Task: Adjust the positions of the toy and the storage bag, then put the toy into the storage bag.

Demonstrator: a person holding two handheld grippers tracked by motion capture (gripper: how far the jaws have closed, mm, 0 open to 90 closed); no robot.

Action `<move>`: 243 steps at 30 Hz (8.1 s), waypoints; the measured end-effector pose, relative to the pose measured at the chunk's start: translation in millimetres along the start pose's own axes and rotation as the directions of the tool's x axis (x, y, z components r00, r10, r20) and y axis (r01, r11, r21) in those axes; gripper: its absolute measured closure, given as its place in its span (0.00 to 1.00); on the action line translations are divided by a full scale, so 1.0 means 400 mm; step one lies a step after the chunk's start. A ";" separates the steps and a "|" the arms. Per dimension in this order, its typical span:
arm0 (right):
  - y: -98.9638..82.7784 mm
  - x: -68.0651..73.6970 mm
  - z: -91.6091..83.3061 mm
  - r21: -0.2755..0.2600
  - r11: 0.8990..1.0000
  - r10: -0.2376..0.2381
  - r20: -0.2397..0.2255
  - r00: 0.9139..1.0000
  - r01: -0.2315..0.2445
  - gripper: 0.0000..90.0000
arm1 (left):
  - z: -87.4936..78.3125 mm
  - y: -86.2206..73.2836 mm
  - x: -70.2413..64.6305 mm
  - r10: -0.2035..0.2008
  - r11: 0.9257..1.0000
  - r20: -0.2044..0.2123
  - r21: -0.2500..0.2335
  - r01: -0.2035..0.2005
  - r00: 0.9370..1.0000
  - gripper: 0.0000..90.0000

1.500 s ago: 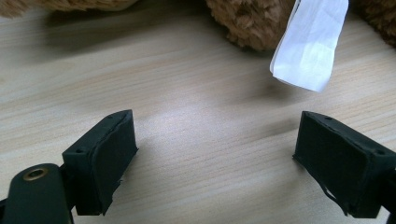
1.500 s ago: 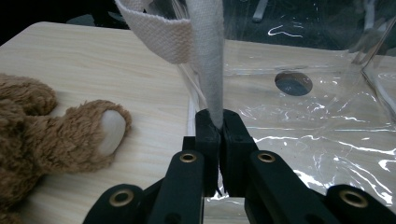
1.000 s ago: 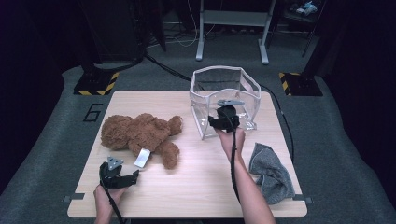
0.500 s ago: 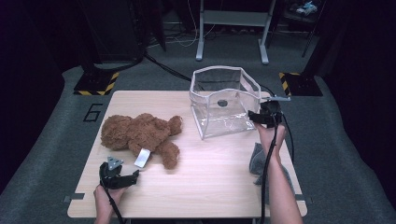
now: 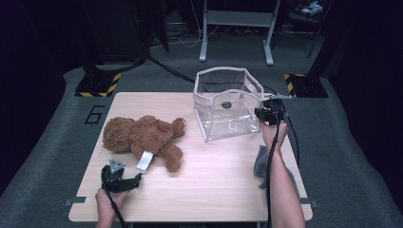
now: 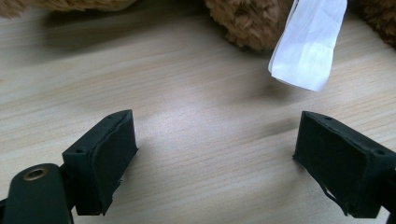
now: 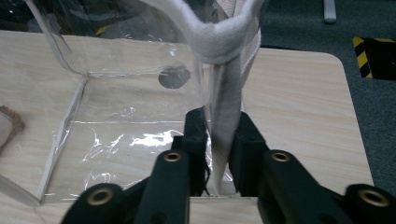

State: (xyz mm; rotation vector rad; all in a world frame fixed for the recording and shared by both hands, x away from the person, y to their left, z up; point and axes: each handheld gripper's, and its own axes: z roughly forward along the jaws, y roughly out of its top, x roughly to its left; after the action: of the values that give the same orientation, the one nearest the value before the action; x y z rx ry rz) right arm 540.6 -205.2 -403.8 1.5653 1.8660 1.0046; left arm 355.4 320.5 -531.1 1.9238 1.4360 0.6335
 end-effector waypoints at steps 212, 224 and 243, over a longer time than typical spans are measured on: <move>-0.480 0.059 -0.121 0.136 0.988 -0.078 0.007 0.997 0.076 0.06 | -0.069 0.370 0.022 -0.001 0.994 0.117 -0.108 0.014 0.993 0.22; -0.481 0.060 -0.121 0.134 0.988 -0.081 0.011 0.997 0.079 0.06 | -0.078 0.397 0.033 0.022 0.997 0.147 -0.079 -0.010 0.989 0.17; -0.481 0.060 -0.122 0.140 0.987 -0.088 0.020 0.996 0.084 0.07 | -0.004 0.397 -0.053 0.200 0.980 0.113 -0.012 -0.200 0.973 0.67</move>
State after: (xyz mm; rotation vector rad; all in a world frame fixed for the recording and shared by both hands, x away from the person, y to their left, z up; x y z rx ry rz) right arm 381.7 -204.9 -525.5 1.5530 2.0045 0.8288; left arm 451.0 270.2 -412.8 2.0866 1.1815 0.6042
